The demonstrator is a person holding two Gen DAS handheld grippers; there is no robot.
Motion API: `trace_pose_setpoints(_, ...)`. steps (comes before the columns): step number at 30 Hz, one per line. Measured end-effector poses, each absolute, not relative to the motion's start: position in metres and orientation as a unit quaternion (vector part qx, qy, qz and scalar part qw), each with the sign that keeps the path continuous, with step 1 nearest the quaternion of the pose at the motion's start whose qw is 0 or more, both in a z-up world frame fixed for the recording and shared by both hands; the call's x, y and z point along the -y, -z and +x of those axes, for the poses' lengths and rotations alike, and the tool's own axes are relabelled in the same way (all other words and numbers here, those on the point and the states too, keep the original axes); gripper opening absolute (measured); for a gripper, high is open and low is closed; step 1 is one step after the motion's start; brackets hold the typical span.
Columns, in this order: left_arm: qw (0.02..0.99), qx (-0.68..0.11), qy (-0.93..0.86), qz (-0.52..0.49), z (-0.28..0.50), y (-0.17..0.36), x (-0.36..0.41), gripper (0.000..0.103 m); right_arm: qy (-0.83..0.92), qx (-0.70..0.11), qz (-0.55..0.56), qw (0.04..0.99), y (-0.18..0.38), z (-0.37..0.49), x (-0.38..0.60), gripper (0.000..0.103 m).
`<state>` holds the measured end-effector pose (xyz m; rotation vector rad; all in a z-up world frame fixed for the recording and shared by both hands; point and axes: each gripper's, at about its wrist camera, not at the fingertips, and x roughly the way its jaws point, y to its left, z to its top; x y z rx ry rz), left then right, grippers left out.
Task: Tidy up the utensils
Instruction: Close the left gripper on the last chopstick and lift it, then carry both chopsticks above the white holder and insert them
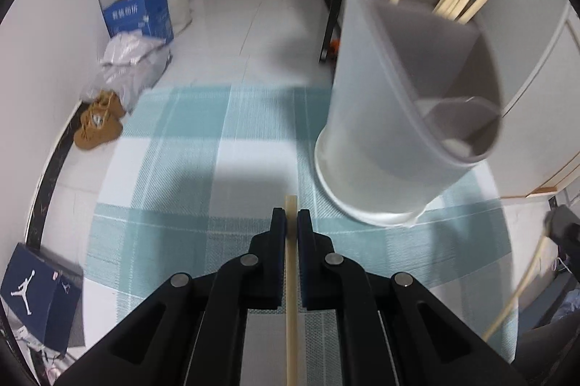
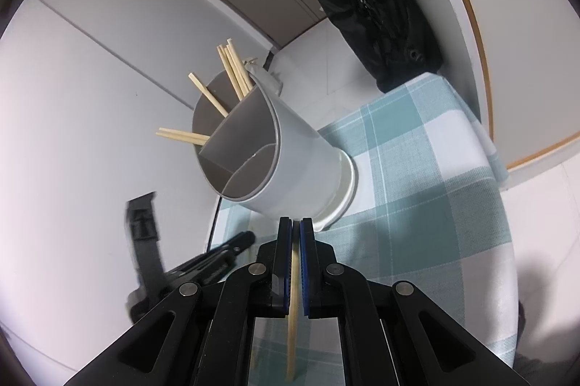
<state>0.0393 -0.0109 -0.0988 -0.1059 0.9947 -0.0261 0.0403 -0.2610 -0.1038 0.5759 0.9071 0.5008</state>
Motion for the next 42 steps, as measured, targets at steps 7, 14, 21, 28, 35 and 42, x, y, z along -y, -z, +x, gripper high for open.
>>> trace_pose_setpoints(7,0.899,-0.427,0.026,-0.091,0.017,0.071,0.004,0.002,-0.238,-0.419,0.265,0.835,0.099,0.034,0.262,0.003)
trace_pose_setpoints(14,0.924,-0.375,0.037,-0.064,-0.003,0.047,0.009,0.002,-0.252,-0.388,0.247,0.852,0.082,0.020,0.260,0.003)
trace_pose_setpoints(21,0.919,-0.387,0.047,-0.061,-0.014,0.041,0.014,0.002,-0.262,-0.352,0.201,0.876,0.067,0.004,0.243,0.003)
trace_pose_setpoints(28,0.923,-0.378,0.062,-0.049,-0.028,0.029,0.022,0.002,-0.252,-0.348,0.207,0.879,0.062,0.003,0.239,0.003)
trace_pose_setpoints(35,0.925,-0.372,0.071,-0.040,-0.035,0.018,0.025,0.002,-0.254,-0.335,0.186,0.888,0.053,-0.003,0.231,0.003)
trace_pose_setpoints(42,0.922,-0.377,0.076,-0.036,-0.027,0.004,0.025,0.002,-0.260,-0.317,0.159,0.898,0.040,-0.007,0.222,0.003)
